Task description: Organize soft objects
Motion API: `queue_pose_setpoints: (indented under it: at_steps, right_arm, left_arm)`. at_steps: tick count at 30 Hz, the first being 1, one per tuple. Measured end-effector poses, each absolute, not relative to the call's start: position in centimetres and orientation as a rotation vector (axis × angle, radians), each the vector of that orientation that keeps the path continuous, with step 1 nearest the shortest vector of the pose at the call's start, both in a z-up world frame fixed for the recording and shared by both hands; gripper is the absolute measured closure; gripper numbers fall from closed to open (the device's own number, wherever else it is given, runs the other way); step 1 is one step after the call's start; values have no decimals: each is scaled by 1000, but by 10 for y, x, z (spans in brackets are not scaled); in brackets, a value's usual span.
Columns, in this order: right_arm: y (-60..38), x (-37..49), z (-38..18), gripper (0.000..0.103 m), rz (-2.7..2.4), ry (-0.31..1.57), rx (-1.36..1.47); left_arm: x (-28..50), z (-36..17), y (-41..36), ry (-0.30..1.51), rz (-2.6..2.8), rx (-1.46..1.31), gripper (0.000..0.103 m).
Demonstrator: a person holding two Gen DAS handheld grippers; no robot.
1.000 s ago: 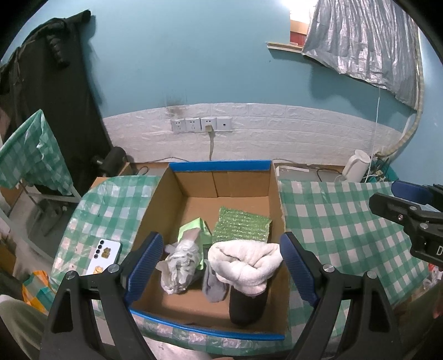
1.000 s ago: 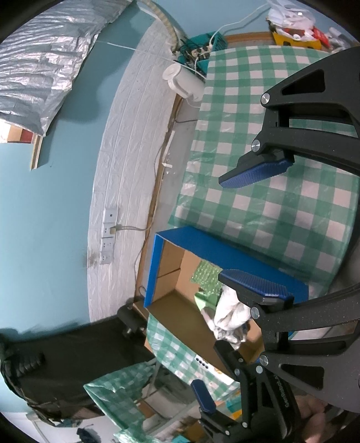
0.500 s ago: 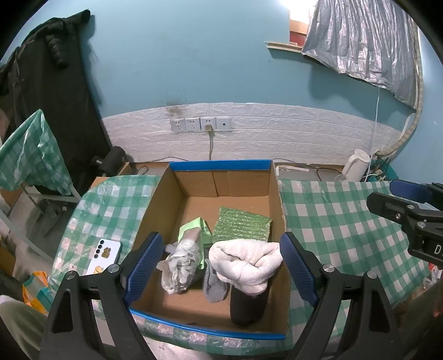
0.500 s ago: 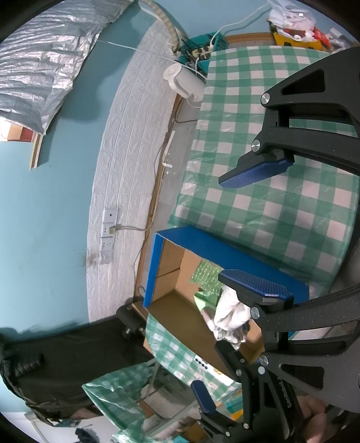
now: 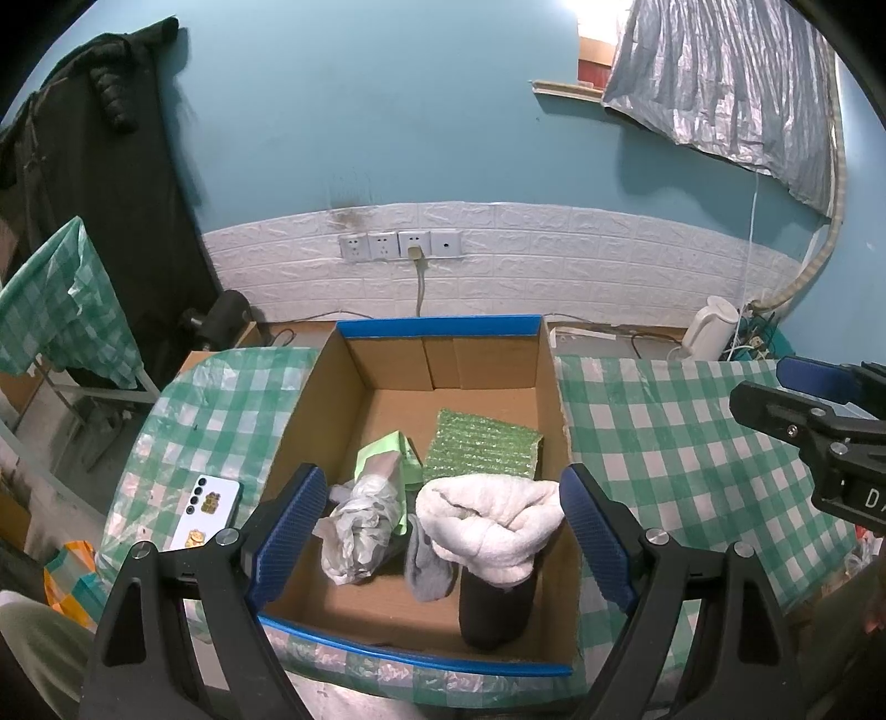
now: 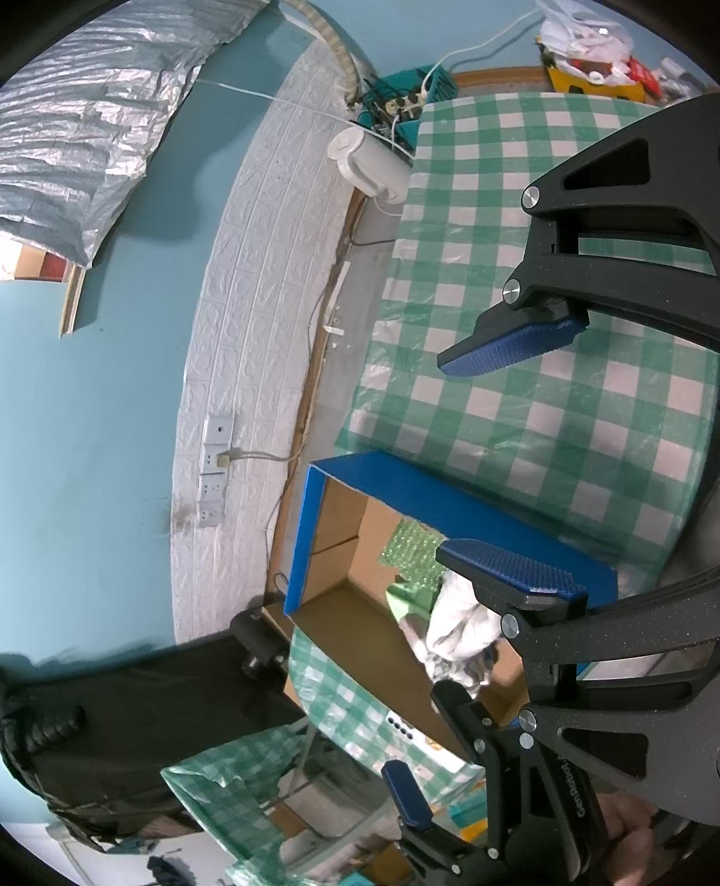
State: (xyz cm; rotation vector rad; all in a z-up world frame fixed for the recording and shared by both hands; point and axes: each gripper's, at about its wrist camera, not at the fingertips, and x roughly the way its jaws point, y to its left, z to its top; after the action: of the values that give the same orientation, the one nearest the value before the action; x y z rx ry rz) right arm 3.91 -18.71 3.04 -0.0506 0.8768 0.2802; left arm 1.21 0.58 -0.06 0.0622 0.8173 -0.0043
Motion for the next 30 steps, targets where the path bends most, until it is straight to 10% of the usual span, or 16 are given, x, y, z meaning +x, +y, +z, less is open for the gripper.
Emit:
queue_pose_setpoints:
  at_steps: [30]
  right_arm:
    - [-187,39,31,42,279,877,-52]
  left_arm:
    - [10,-3,5,821,-7,62,16]
